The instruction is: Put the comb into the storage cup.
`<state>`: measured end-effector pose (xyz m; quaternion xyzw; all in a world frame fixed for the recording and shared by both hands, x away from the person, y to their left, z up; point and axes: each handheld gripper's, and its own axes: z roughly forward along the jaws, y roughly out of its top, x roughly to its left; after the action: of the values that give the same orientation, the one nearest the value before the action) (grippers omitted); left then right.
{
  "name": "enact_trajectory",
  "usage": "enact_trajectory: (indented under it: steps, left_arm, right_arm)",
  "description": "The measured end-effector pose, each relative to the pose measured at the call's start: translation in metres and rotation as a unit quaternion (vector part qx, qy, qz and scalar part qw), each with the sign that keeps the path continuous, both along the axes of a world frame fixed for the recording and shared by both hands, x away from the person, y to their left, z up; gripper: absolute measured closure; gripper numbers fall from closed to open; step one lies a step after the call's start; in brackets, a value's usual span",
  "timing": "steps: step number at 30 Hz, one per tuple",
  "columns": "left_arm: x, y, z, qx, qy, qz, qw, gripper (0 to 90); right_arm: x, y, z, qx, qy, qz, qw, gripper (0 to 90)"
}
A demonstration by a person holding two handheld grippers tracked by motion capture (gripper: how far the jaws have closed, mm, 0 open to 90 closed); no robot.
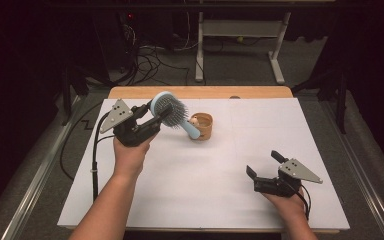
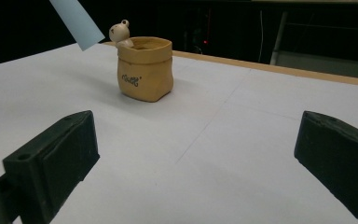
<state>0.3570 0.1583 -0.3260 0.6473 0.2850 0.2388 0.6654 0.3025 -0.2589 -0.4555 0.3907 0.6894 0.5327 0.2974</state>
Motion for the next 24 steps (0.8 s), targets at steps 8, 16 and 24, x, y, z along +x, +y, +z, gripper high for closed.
enact_trajectory:
  steps: [8, 16, 24]
  left_arm:
    - [0.004, -0.007, 0.009, 0.004, -0.006, 0.000, 1.0000, 57.1]
    - [0.009, -0.014, 0.018, 0.007, -0.012, 0.003, 0.9999, 57.1]
    - [0.020, -0.023, 0.022, 0.013, -0.011, 0.007, 0.9998, 57.1]
  right_arm:
    - [0.000, -0.001, 0.000, 0.004, -0.001, -0.004, 1.0000, 0.2]
    - [0.000, -0.001, 0.000, 0.007, -0.001, -0.004, 1.0000, 0.1]
    - [0.001, -0.002, 0.000, 0.010, 0.000, -0.003, 0.9999, 0.1]
